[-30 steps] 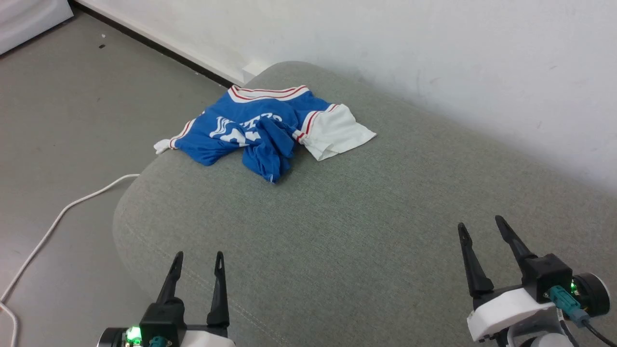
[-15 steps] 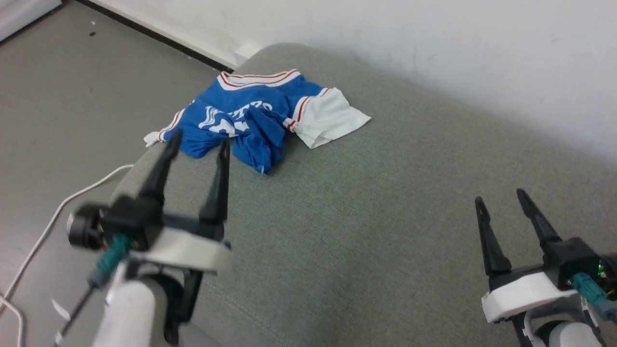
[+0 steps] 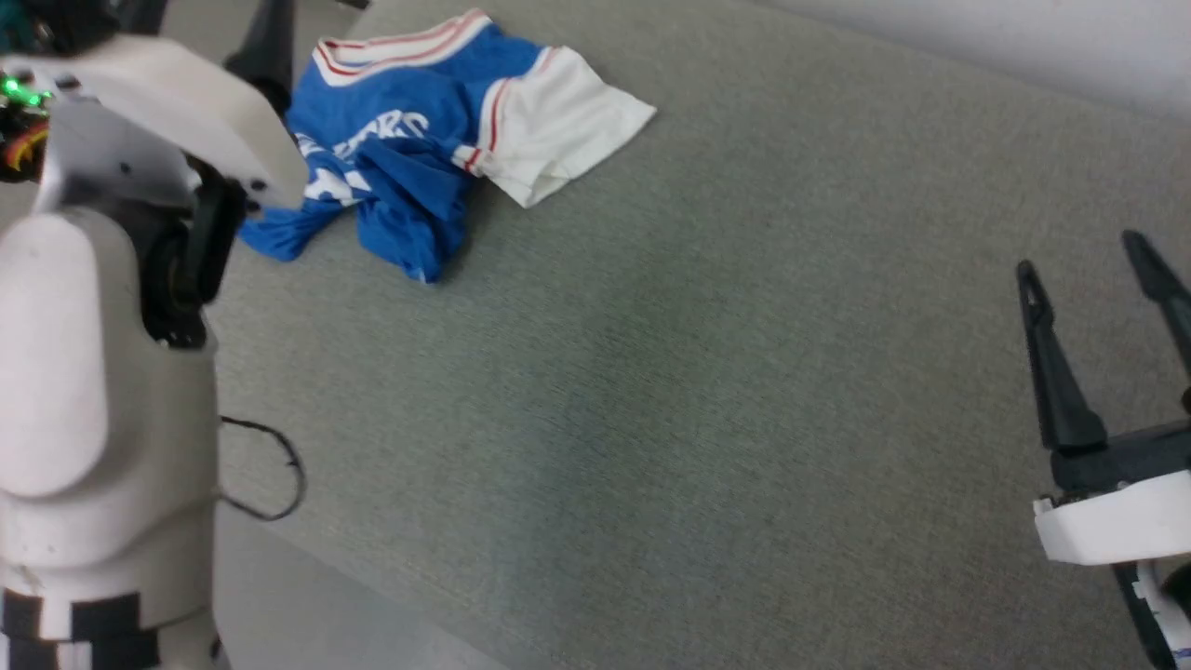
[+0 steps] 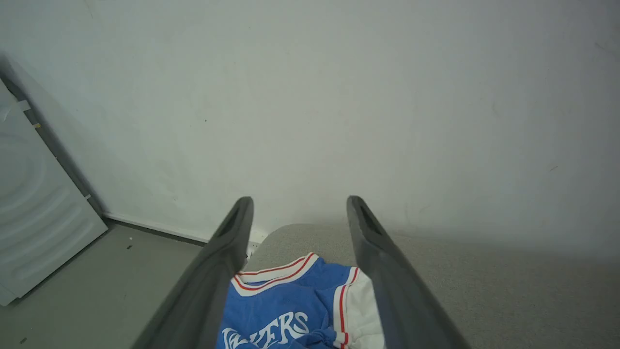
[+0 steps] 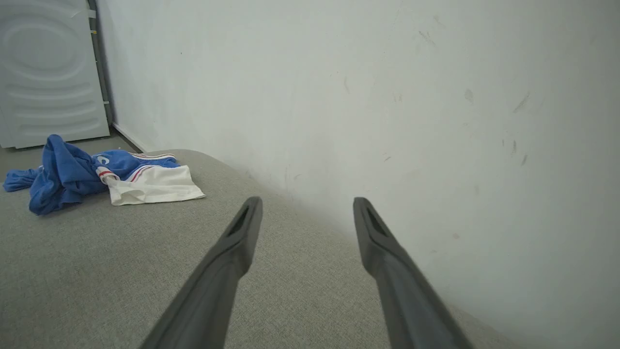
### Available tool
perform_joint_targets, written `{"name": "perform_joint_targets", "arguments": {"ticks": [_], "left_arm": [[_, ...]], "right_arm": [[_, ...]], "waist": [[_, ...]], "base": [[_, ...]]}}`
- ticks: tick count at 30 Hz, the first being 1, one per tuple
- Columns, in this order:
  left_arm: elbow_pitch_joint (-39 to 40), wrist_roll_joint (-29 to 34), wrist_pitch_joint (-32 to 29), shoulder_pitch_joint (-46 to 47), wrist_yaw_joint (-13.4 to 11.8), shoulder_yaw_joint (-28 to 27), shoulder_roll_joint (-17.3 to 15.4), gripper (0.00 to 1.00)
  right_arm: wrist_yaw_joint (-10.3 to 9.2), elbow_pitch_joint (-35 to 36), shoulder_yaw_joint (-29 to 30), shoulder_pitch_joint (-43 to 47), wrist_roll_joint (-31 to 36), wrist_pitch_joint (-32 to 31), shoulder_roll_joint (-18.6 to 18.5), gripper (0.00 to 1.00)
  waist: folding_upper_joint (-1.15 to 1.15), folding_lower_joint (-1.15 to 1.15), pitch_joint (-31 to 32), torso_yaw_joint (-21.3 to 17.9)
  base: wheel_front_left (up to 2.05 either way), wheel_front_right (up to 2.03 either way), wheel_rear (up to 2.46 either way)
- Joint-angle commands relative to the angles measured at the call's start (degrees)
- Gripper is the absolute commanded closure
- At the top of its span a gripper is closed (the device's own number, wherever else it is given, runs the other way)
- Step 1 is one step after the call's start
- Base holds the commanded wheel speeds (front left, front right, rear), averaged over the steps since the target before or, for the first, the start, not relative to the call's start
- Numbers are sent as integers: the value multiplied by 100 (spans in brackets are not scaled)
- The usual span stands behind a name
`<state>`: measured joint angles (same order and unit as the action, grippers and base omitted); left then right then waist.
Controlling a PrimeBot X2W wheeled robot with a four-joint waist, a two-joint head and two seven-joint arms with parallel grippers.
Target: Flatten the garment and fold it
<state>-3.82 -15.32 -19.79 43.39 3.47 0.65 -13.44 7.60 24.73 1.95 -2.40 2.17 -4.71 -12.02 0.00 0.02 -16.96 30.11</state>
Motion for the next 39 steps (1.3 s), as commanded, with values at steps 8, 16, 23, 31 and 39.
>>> {"name": "perform_joint_targets", "arguments": {"ticks": [8, 16, 23, 31, 39], "left_arm": [[-1069, -178, -827, 519, -164, -236, -304, 0], [-1522, -261, -1596, 360, -451, -365, -465, 0], [-1884, -98, -1753, 198, -667, -332, -608, 0], [-2142, -106, -1680, 32, -713, -275, -583, 100], [-1873, 129, -1247, 215, -762, -348, -1067, 100]], "right_arm": [[-11, 700, 90, -330, -252, -372, -332, 0], [-11, 913, 276, -429, -421, -495, -476, 0], [-11, 984, 381, -402, -523, -520, -553, 0], [-11, 953, 320, -518, -605, -523, -589, 0], [-11, 618, 187, -587, -652, -291, -349, 0]], "waist": [[0, -2, -1369, -895], [0, -2, -1866, -1194], [0, -2, -2150, -1261], [0, -2, -2136, -1280], [0, -2, -1630, -1406]], "base": [[0, 0, 0], [0, 0, 0], [0, 0, 0], [0, 0, 0], [0, 0, 0]]}}
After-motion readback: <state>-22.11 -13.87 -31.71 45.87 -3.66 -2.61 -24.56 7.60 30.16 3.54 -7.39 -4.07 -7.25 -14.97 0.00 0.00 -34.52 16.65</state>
